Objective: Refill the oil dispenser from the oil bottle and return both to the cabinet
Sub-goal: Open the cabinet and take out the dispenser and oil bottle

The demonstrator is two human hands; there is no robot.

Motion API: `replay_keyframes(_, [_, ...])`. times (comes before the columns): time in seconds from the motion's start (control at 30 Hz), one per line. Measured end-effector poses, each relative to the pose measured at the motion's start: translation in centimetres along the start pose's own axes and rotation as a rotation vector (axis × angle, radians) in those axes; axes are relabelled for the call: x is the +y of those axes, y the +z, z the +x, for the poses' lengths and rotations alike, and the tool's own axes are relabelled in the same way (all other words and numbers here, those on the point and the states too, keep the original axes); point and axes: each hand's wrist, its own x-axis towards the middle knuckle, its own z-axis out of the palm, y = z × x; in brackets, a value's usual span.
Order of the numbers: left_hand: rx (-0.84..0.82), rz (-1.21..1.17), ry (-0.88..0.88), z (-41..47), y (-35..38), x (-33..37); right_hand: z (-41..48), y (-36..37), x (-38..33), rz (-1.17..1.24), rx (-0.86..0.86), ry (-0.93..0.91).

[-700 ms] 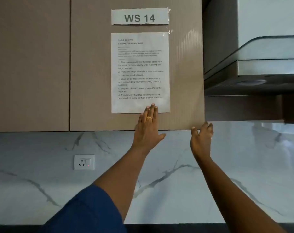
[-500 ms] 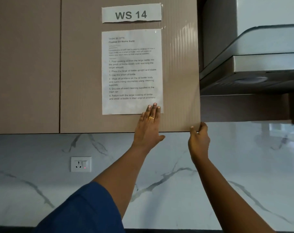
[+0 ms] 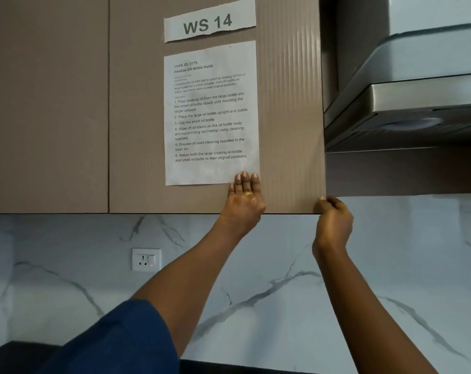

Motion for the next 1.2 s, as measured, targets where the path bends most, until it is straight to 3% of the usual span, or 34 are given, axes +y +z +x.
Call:
replay_keyframes(0.07, [0.049, -0.007, 0.005, -0.6, -0.4, -0.4, -0.5, -0.2, -0.4, 0.065, -0.002, 0.012])
replay_keyframes(0.17, [-0.037, -0.069, -0.037, -2.6, -3.1, -0.8, -2.6, -0.5, -1.0, 0.152, 0.044, -0.035])
replay_keyframes(0.4, [-0.231, -0.640, -0.076, -7.0, -10.8, -4.2, -10.5, -0.6, -4.5, 0.429, 0.163, -0.115])
replay_keyframes(0.5, [-0.182, -0.911, -0.163, -8.7, -13.2, -5.8, -14.8, -0.5, -6.3, 0.547, 0.180, -0.166])
replay_keyframes(0.7, [-0.083, -1.074, -0.332, -13.7, -20.0, -7.9, -24.2, 0.1, -9.4, 0.801, 0.095, -0.313])
replay_keyframes(0.87, [0.056, -1.157, -0.380, -19.2, -24.9, -13.0, -33.0, 2.9, -9.5, 0.684, -0.202, -0.504])
replay_keyframes(0.97, [0.139, -1.234, -0.385, -22.5, -26.4, -16.4, -37.1, 5.7, -8.8, 0.468, -0.343, -0.599])
replay_keyframes(1.1, [0.279, -1.160, -0.492, -25.4, -26.6, -21.0, -40.8, 9.5, -9.5, 0.139, -0.316, -0.815])
replay_keyframes(1.2, [0.344, -1.104, -0.597, -27.4, -26.3, -23.9, -43.1, 12.0, -9.9, 0.021, -0.308, -0.941])
